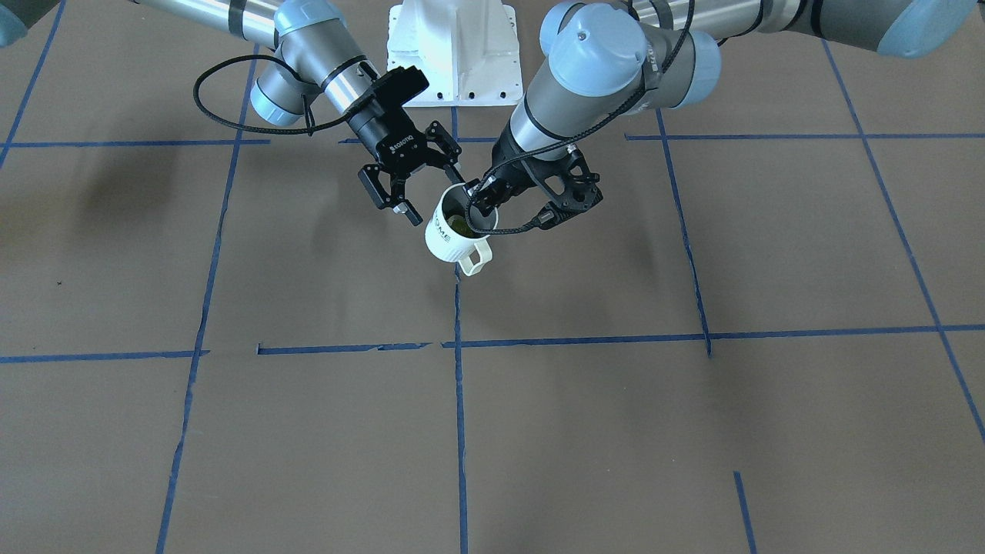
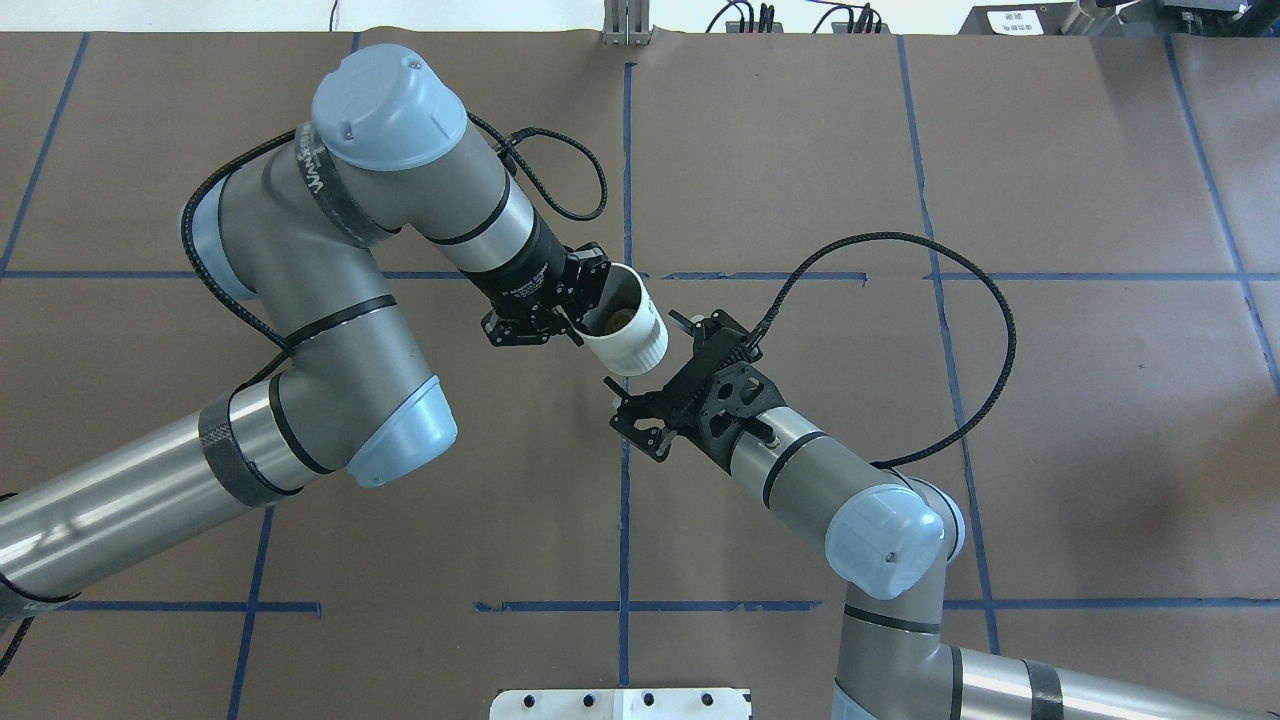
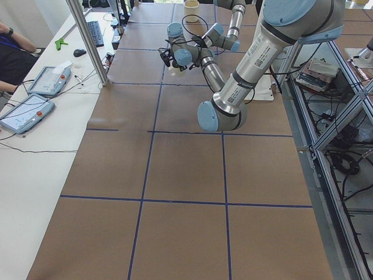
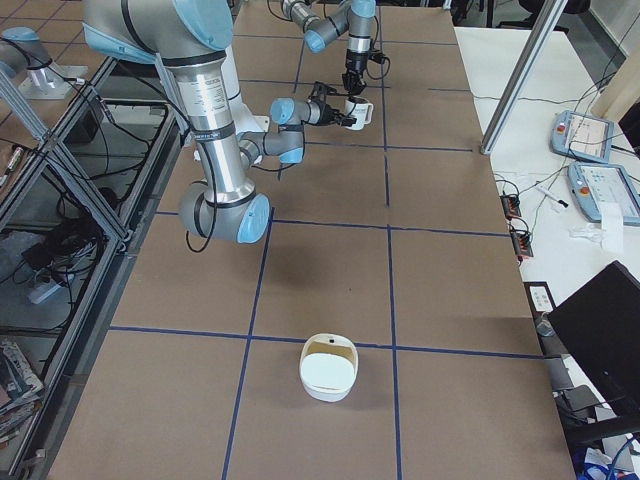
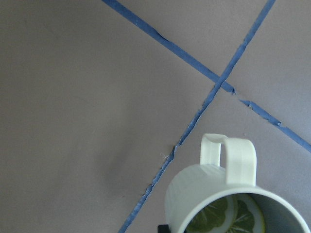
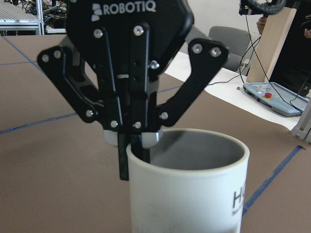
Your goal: Left arm hands cup to right arm to dump lemon
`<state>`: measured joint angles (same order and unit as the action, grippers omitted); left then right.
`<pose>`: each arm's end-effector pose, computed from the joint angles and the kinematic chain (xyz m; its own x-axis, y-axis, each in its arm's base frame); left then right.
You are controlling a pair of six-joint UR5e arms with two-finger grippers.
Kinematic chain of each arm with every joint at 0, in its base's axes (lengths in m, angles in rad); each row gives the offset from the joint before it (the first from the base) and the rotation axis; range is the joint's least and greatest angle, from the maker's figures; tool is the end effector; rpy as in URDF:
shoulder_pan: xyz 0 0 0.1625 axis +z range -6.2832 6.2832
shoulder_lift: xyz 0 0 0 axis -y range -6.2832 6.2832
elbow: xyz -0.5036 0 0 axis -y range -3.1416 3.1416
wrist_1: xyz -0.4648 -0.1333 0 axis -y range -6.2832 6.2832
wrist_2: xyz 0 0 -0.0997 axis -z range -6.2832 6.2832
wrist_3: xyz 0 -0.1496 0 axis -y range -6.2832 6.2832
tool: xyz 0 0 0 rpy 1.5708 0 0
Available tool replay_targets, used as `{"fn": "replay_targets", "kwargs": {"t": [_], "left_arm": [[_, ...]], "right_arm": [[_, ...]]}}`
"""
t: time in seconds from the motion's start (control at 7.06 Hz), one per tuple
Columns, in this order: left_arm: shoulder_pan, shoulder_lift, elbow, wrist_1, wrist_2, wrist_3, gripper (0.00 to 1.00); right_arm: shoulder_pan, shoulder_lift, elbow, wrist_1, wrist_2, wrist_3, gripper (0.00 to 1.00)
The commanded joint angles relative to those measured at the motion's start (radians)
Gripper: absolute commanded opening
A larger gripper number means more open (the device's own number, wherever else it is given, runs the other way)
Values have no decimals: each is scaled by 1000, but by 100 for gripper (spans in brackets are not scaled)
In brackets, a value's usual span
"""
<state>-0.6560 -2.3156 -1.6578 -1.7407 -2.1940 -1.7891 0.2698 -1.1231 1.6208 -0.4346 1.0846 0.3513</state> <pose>0.6142 -0.5308 0.1707 0.3940 -0.5252 -0.7543 0.1957 0.8498 -0.4895 -0.6708 -0.3963 0.2867 0.6224 -0.6892 0.3711 -0.2928 0.2347 0.9269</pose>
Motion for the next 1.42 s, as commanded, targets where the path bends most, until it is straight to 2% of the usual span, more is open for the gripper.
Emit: {"fn": "replay_targets", "kwargs": {"t": [0.0,0.57,0.71,0.85,0.99,1.13,1.27], "left_arm": [[16,2,-25,1,-4,-15,0],[38,7,-72,1,-12,-33,0],[36,8,-76,1,-15,-45,4],[36,11,-80,1,-54,-46,47],[26,13,-95,6,-65,-43,99],[-5,12,-111,32,-97,-32,100],[-75,24,-115,36,-175,-4,100]], "right_arm": [[2,-1,-1,-1,0,0,99],[2,-1,-1,0,0,0,99],[2,2,-1,2,0,0,81],[3,0,-1,2,0,6,41],[2,-4,-2,0,0,17,31],[0,-9,-2,0,1,18,26],[0,-10,-2,0,1,18,27]]}}
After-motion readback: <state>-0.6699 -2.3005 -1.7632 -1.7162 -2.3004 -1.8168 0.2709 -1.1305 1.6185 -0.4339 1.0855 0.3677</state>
